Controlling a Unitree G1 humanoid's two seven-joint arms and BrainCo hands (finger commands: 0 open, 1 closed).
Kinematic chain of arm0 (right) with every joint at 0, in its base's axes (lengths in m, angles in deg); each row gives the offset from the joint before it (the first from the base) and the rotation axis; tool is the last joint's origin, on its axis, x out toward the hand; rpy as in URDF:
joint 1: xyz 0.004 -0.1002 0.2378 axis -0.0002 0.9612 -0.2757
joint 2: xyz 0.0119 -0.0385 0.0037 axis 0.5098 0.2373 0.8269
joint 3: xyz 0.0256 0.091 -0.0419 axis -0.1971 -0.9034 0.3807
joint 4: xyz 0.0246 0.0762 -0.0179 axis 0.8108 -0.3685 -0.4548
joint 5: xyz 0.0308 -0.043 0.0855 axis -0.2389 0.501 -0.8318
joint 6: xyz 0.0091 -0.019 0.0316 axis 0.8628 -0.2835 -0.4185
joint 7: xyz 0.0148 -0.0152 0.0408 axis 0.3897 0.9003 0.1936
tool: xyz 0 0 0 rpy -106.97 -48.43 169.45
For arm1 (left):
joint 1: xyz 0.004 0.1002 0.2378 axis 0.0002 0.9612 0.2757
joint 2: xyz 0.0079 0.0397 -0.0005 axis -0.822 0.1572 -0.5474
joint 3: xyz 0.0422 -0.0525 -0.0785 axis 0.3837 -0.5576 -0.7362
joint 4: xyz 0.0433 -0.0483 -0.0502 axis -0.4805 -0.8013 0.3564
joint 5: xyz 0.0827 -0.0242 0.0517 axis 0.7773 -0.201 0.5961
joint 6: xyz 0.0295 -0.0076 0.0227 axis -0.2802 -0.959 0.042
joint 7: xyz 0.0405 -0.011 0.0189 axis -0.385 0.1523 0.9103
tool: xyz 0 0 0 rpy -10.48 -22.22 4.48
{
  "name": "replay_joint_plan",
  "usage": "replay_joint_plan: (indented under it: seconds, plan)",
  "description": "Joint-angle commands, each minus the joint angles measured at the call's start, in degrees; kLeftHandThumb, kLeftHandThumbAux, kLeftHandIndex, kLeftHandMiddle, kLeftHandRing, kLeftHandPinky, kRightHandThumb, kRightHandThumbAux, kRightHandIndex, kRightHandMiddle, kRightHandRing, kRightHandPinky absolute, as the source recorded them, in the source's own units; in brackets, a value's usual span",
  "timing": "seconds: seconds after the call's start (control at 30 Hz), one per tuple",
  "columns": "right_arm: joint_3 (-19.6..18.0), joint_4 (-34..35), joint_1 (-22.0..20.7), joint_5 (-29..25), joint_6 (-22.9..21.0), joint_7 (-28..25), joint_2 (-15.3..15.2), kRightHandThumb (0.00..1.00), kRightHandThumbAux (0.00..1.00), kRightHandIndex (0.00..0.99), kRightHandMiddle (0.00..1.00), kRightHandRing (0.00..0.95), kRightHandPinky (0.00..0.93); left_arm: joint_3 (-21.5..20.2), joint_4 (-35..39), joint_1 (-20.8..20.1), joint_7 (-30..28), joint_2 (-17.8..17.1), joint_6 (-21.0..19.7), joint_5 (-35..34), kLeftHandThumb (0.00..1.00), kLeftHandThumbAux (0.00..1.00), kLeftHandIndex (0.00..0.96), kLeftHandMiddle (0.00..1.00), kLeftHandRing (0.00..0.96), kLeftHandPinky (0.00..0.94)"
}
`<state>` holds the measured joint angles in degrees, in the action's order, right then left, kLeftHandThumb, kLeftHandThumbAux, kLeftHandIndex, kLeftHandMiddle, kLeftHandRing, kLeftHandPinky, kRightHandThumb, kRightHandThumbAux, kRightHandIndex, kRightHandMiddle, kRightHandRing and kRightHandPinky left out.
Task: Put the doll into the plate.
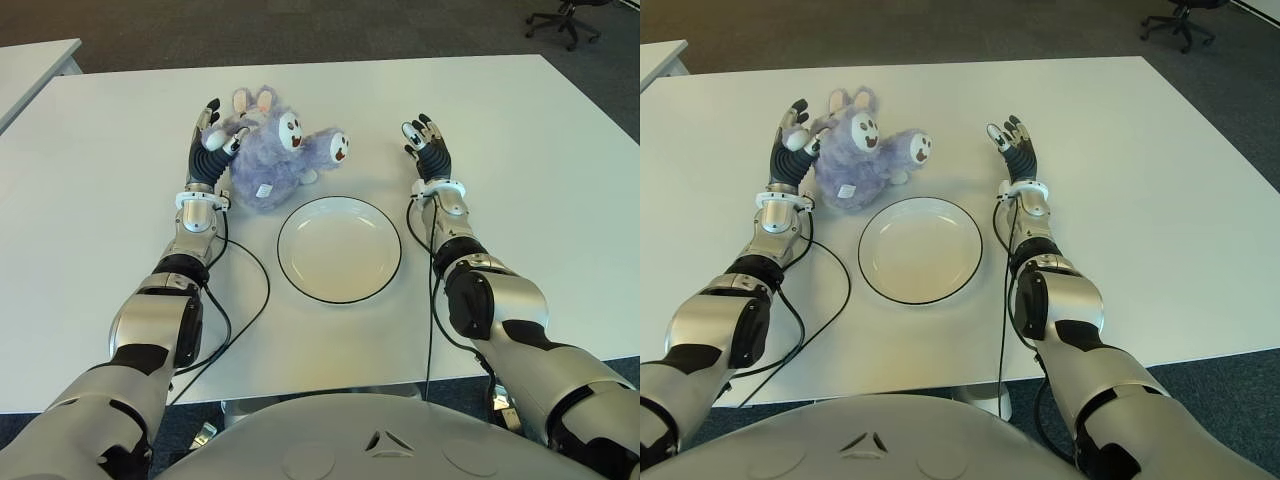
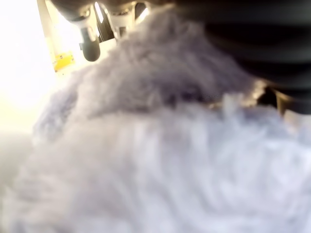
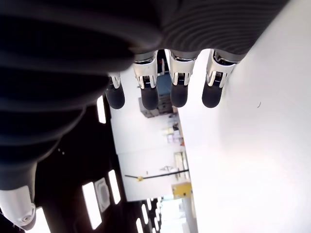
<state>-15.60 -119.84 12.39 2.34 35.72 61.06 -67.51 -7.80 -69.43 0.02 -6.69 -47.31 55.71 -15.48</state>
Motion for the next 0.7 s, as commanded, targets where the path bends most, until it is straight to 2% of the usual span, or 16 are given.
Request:
replay_joint_plan:
  seconds: [0.03, 0.2, 0.33, 0.7]
  plan:
    - [-0.22, -2.5, 4.11, -0.44, -2.76, 0.32, 1.11, 0.071, 0.587, 0.023, 0.057, 0.049, 0.058, 0.41, -3.29, 5.58, 0.22, 0.5, -0.41, 0.8, 0.122, 0.434, 0.0, 0.0, 0.0, 0.015]
    - [-0.24, -2.49, 4.15, -0.45, -2.74, 0.32, 1.1, 0.07, 0.587, 0.024, 0.059, 0.051, 0.063, 0.37, -3.28, 5.61, 0.24, 0.45, -0.16, 0.74, 0.13, 0.435, 0.0, 0.0, 0.002, 0.009]
    - [-0.21, -2.5, 4.13, -0.42, -2.77, 0.35, 1.12, 0.068, 0.587, 0.024, 0.061, 0.051, 0.052, 0.24, -3.25, 5.39, 0.11, 0.36, 0.58, 0.6, 0.159, 0.442, 0.0, 0.0, 0.011, 0.042]
    - [-0.02, -2.5, 4.18, -0.21, -2.8, 0.42, 1.09, 0.063, 0.588, 0.019, 0.052, 0.043, 0.048, 0.96, -1.81, 5.71, -0.6, -0.18, 0.38, 0.96, 0.186, 0.462, 0.0, 0.0, 0.009, 0.025]
